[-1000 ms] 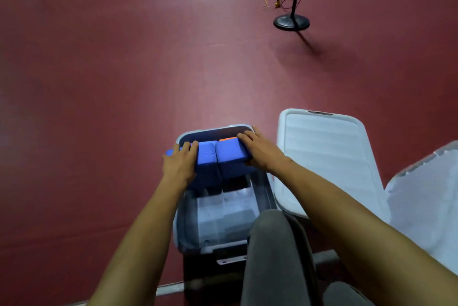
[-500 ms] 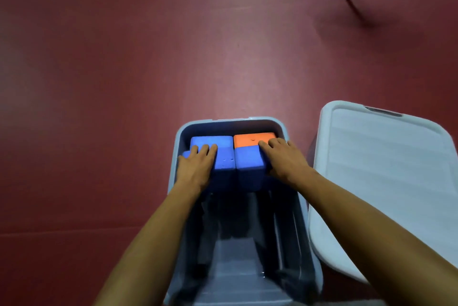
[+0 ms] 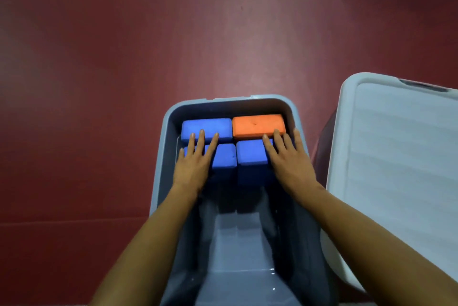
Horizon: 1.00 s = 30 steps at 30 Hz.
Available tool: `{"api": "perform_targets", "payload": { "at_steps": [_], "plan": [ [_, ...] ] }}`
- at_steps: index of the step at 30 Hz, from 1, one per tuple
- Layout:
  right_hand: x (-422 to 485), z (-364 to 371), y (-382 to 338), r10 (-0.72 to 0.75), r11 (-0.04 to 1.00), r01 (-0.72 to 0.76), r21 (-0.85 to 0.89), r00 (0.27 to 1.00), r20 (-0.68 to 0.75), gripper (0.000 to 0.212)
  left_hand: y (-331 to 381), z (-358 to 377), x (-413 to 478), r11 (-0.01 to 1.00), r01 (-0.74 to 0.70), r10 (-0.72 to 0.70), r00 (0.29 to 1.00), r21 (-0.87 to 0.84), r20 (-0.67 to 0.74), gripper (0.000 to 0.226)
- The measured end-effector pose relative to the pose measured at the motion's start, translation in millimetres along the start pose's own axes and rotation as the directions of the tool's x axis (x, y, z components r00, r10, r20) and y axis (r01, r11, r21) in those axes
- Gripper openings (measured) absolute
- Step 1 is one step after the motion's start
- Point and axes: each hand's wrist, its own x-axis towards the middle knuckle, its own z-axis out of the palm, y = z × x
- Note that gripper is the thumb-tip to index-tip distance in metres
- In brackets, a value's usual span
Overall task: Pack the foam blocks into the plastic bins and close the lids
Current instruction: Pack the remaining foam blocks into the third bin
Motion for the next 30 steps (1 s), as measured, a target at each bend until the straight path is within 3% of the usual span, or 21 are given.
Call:
{"api": "perform_targets", "payload": {
  "at_steps": [4, 8, 13, 16, 21, 30],
  "plan": [
    [7, 0, -1, 0.025, 0.999, -0.024, -0.025, 1.0, 0.017, 0.072, 10, 14, 4, 0.997, 0.057, -0.054, 0.995, 0.042, -0.08, 0.106],
    [10, -17, -9, 0.097, 0.995, -0.097, -0.01, 0.992, 0.085, 0.08, 8, -9, 12, 0.986, 0.04, -0.042, 0.999, 0.16, 0.013, 0.093],
    [-7, -60, -27, 0.099, 0.993, -0.107, 0.044, 0.981, 0.166, 0.096, 31, -52, -18, 0.983, -0.031, -0.002, 0.985, 0.183, 0.175, 0.082],
    [-18, -94, -26, 0.079, 0.993, -0.096, 0.073, 0.977, 0.198, 0.087, 44, -88, -35, 0.986, -0.064, 0.034, 0.981, 0.155, 0.191, 0.074],
    [-46, -153, -15, 0.103, 0.965, -0.14, 0.222, 0.98, 0.17, 0.053, 64, -150, -66, 0.991, -0.064, 0.039, 0.98, 0.122, 0.195, 0.072],
    [-148, -252, 21, 0.146, 0.942, -0.174, 0.286, 0.982, 0.118, 0.05, 123, -259, -143, 0.979, -0.158, 0.16, 0.987, 0.131, 0.0, 0.065]
  ]
}}
